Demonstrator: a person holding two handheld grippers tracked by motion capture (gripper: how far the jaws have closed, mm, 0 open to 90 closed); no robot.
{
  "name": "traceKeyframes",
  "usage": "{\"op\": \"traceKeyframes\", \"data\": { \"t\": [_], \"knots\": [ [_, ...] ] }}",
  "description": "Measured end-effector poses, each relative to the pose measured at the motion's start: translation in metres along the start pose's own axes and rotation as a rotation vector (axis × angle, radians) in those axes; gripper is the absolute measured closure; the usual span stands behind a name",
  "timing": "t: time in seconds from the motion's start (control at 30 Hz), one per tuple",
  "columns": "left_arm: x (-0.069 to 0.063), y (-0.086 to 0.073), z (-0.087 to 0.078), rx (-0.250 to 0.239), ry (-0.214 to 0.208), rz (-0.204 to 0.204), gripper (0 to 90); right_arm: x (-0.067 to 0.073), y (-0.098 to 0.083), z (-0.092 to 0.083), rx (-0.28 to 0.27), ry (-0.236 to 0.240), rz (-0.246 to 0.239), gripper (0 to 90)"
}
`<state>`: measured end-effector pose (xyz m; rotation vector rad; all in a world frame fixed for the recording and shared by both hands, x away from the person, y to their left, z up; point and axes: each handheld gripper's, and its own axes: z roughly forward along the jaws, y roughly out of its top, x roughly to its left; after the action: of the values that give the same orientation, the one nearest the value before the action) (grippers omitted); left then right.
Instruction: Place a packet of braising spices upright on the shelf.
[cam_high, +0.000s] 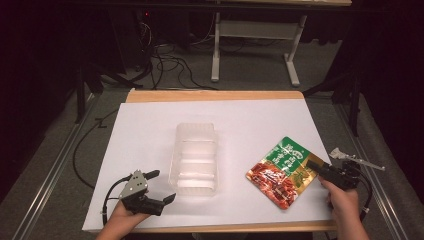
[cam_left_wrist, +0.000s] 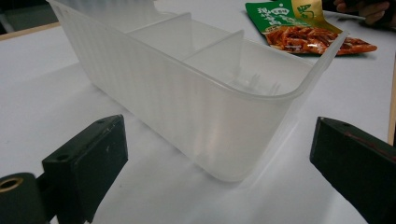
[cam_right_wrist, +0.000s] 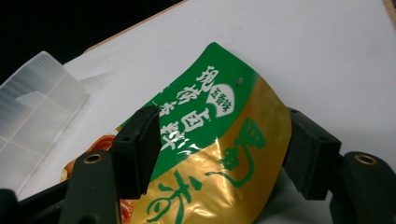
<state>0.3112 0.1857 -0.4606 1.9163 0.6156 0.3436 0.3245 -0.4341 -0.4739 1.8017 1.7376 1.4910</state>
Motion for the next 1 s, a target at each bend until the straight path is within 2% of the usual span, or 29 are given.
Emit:
{"op": "traceKeyframes", "data": {
  "t": [0.13,0.23,0.27,0.37,0.43,0.57,0.6,0.63,0.67,0.7,0.73,0.9,1.0],
  "knots": [
    [0.000,0.000,0.000,0.000,-0.002,-0.001,4.8,0.003,-0.001,0.004,0.021,-0.030,-0.008,36.8],
    [0.000,0.000,0.000,-0.003,-0.003,-0.003,4.8,0.003,-0.002,0.007,0.043,-0.087,-0.013,38.5],
    [0.000,0.000,0.000,-0.003,-0.004,-0.005,4.8,0.003,-0.002,0.007,0.043,-0.087,-0.013,38.5],
    [0.000,-0.001,0.001,0.002,-0.004,-0.005,4.8,0.002,-0.001,0.011,0.072,-0.129,0.018,41.9],
    [0.000,-0.001,0.001,0.005,-0.005,-0.005,4.8,0.001,0.000,0.011,0.080,-0.135,0.028,42.1],
    [-0.001,-0.001,0.002,0.007,-0.005,-0.006,4.8,-0.001,0.000,0.010,0.090,-0.122,0.054,45.7],
    [-0.001,-0.001,0.002,0.007,-0.006,-0.006,4.8,-0.002,-0.001,0.009,0.082,-0.110,0.052,49.8],
    [-0.001,-0.001,0.002,0.007,-0.006,-0.006,4.8,-0.001,-0.001,0.007,0.064,-0.093,0.034,56.4],
    [-0.001,-0.001,0.002,0.005,-0.006,-0.006,4.8,0.001,-0.002,0.003,0.026,-0.054,0.000,60.7],
    [-0.001,-0.001,0.002,0.005,-0.007,-0.005,4.8,0.003,-0.003,0.000,0.006,-0.030,-0.034,61.7],
    [-0.001,-0.001,0.002,0.005,-0.007,-0.005,4.9,0.004,-0.004,-0.001,0.015,-0.030,-0.043,61.2],
    [-0.001,-0.001,0.003,0.008,-0.008,-0.006,4.8,0.001,-0.003,0.007,0.090,-0.071,0.019,56.7],
    [-0.001,-0.001,0.002,0.008,-0.006,-0.004,4.9,-0.001,-0.002,0.009,0.110,-0.077,0.037,58.2]
  ]
}}
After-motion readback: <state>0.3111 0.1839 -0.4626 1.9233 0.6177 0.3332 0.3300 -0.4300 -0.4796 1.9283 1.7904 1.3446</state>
